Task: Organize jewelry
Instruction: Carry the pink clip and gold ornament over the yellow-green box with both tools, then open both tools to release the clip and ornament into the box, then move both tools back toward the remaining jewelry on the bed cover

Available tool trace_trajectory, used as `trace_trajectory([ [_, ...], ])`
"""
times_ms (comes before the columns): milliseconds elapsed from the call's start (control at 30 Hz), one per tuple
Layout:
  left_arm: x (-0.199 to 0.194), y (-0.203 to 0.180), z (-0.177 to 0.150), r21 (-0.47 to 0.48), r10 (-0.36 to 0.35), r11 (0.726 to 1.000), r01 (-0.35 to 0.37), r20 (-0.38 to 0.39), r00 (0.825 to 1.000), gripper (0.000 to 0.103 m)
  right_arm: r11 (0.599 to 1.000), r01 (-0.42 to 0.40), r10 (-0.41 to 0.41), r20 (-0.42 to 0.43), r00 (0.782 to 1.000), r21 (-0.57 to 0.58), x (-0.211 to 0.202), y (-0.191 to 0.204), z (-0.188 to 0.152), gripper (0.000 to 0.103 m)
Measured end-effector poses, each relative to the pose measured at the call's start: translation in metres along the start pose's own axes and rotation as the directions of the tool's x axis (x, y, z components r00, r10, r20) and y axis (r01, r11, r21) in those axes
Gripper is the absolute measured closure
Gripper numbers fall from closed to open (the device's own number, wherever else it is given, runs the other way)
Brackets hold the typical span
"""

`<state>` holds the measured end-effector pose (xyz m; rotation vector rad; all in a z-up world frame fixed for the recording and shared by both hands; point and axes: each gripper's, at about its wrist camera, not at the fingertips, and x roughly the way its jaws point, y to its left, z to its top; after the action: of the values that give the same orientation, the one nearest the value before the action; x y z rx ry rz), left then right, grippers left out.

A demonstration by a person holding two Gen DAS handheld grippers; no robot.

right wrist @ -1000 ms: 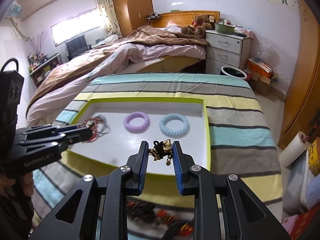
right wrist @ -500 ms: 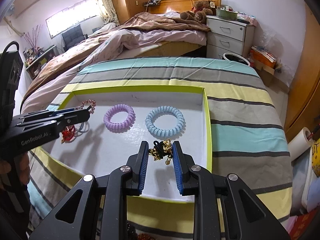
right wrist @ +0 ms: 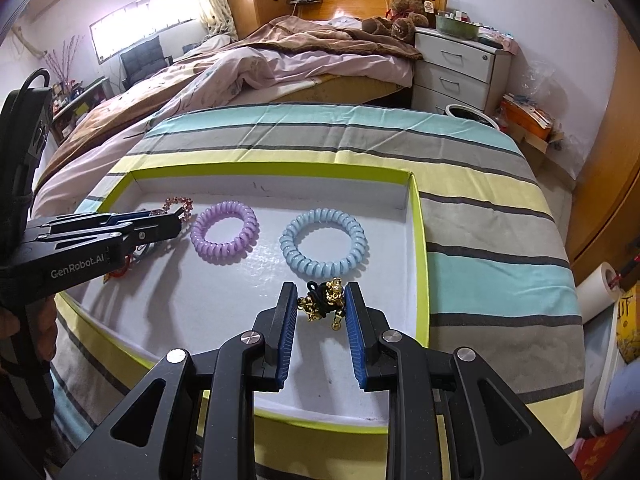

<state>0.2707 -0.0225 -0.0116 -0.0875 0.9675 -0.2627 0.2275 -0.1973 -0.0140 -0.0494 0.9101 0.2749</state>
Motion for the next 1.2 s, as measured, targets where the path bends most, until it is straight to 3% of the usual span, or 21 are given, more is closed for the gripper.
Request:
trace_trajectory([
  [567,-0.001,0.001,-0.001,-0.014,-0.008,1.0,0.008,-0.001,1.0,0.084,1.0,0.015,-0.015,-0.013,1.0,-0.005,0.007,-0.001,0.0,0.078],
  [667,-0.001,0.0,-0.001,-0.01,-0.007,1.0,0.007,-0.001,1.0,0.08,1.0,0.018,-0.018,-0.013,1.0,-0.004,0.008,-0.001,0.0,0.077],
  [800,-0.005,-0.002,-0.001,-0.007,-0.016,1.0,0.016,0.006,1.0,0.062,1.0,0.02,-0.02,-0.013,1.0,-0.004,0.008,-0.001,0.0,0.077],
  [1033,-0.017,-0.007,-0.003,0.005,-0.018,1.0,0.017,0.026,0.999,0.061,1.0,0.001,-0.001,-0.002,1.0,0.009,0.002,-0.002,0.0,0.063],
  [1200,-0.032,-0.014,-0.008,0.011,-0.02,1.0,0.019,0.055,0.998,0.054,1.0,0.007,-0.008,0.017,1.0,0.016,-0.006,-0.002,-0.002,0.063],
])
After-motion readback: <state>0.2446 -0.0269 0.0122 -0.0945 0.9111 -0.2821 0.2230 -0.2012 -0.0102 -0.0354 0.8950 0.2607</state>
